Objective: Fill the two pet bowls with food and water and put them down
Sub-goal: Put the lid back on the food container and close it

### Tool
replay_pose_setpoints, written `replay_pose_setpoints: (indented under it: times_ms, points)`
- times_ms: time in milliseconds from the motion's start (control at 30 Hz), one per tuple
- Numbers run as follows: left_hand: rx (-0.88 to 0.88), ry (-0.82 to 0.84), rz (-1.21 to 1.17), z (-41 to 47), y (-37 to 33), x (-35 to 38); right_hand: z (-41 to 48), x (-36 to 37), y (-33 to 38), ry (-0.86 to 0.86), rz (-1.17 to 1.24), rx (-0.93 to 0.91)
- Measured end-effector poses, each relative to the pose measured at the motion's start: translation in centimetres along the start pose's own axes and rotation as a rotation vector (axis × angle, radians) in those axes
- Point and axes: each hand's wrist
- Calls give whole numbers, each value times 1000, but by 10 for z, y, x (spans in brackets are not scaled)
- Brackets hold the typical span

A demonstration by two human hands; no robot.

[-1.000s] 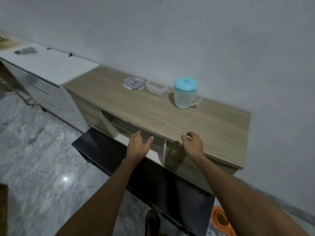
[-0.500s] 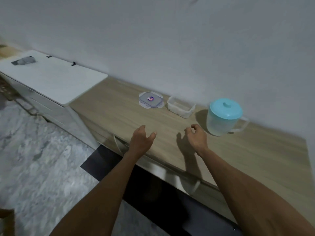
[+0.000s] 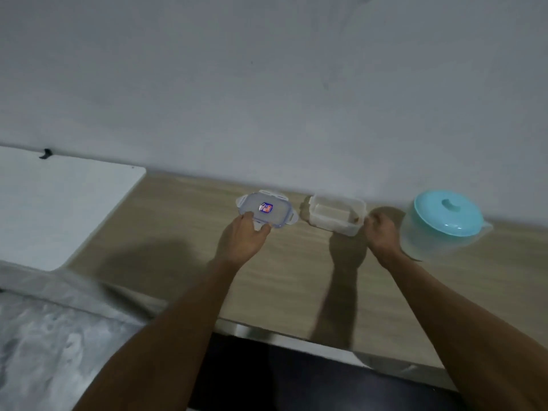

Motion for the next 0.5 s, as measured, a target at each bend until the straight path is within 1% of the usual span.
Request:
replay_pose_setpoints:
  times_ms: [200,333,400,500]
  points:
    - [99,162,125,80,32,-4,11,28,-1,-79,-38,162]
    - [88,200,209,139,69,13,20,39,-2,-128,-80,210]
    - [100,236,243,141,58,4,22,42,-3,-152,-91,222]
    - [99,281,220,145,45,-1,20,47,-3,-182,-102,226]
Point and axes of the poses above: each hand's wrist, its own z-axis towards the middle knuckle, its own x-axis out of the palm, y = z × x, and after that the axes turned 2 degrees about -z, right-handed
